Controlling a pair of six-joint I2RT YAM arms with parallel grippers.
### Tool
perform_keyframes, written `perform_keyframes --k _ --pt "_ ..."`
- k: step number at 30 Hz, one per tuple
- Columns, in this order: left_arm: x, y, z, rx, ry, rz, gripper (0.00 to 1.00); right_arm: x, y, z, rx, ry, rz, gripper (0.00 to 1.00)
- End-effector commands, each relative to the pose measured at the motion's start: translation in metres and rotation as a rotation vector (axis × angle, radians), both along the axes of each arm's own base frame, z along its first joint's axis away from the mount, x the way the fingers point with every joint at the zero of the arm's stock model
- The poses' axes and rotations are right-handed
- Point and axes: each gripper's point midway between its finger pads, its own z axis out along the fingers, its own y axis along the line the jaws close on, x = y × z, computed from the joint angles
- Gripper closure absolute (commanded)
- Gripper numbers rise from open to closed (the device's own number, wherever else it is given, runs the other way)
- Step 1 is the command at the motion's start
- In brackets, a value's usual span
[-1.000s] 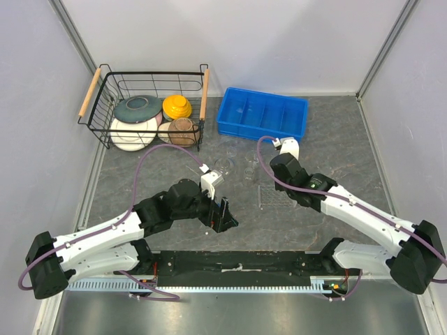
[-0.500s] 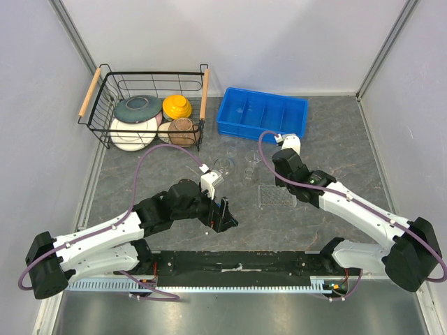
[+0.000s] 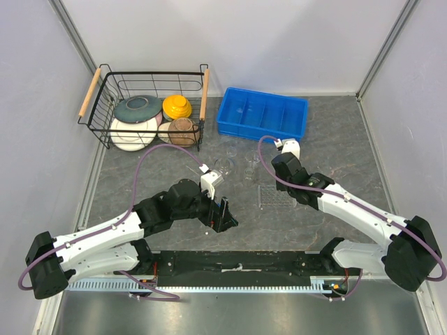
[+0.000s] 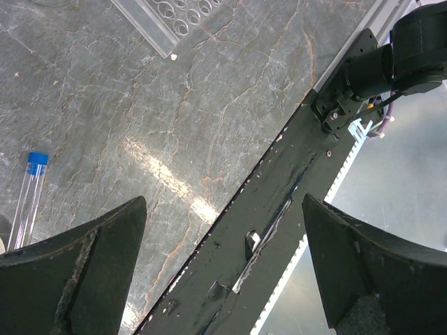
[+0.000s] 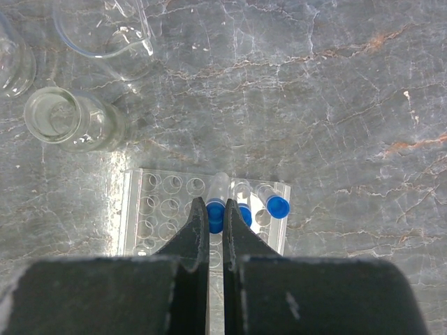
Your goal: Organize the chemistry lab equipment
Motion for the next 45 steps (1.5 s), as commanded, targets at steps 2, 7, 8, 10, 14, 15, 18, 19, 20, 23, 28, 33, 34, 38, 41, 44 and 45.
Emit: perform_keyframes --k 2,7,8,10,14,15,18,19,20,23,28,33,34,38,41,44,45 --pt "0.003 -0.002 0.0 -0.002 -0.004 0.009 0.02 -0.002 0.001 0.004 0.03 -0.009 -0.001 1.0" --pt "0.003 -0.003 0.001 -0.009 -0.002 0.006 0.02 -0.005 0.0 -0.002 0.023 0.01 0.003 1.0" --pt "0.003 -0.003 0.002 -0.009 -0.004 0.007 0.02 -0.005 0.001 -0.003 0.026 0.013 0.003 1.0" --pt "0.004 -0.002 0.002 -0.011 -0.004 0.011 0.02 -0.006 0.001 -0.005 0.023 0.021 0.008 1.0" --pt "0.004 -0.003 0.001 -0.01 -0.001 0.013 0.03 -0.008 0.001 -0.009 0.026 0.031 0.01 1.0" --pt "0.003 -0.003 0.001 -0.01 0.001 0.01 0.03 -0.009 0.001 -0.011 0.024 0.037 0.009 1.0" --pt "0.003 -0.003 0.001 -0.009 0.0 0.011 0.03 -0.01 0.001 -0.013 0.026 0.041 0.011 1.0" --pt "0.003 -0.003 0.001 -0.012 -0.002 0.011 0.03 -0.01 0.002 -0.012 0.029 0.042 0.013 1.0" --pt "0.004 -0.003 0.001 -0.01 0.001 0.011 0.03 -0.011 0.002 -0.013 0.028 0.043 0.015 1.0" --pt "0.003 -0.004 0.001 -0.013 0.002 0.011 0.03 -0.012 0.001 -0.015 0.024 0.052 0.017 1.0" --pt "0.003 -0.004 0.002 -0.015 0.002 0.012 0.04 -0.012 0.0 -0.022 0.006 0.067 0.013 1.0" --pt "0.003 -0.004 0.002 -0.015 0.005 0.01 0.04 -0.011 -0.002 -0.027 -0.007 0.073 0.0 0.99" --pt "0.003 -0.004 0.002 -0.015 0.005 0.01 0.04 -0.011 -0.002 -0.027 -0.007 0.074 -0.001 0.97" --pt "0.003 -0.005 0.003 -0.016 0.005 0.01 0.04 -0.011 -0.002 -0.027 -0.008 0.073 -0.003 0.82" --pt "0.003 -0.005 0.001 -0.012 0.009 0.007 0.04 -0.01 -0.003 -0.024 -0.006 0.065 -0.006 0.76" --pt "0.003 -0.005 0.0 -0.009 0.011 0.008 0.04 -0.01 -0.003 -0.023 -0.003 0.063 -0.006 0.74" --pt "0.003 -0.005 0.001 -0.01 0.009 0.008 0.04 -0.01 -0.003 -0.022 -0.002 0.06 -0.007 0.73"
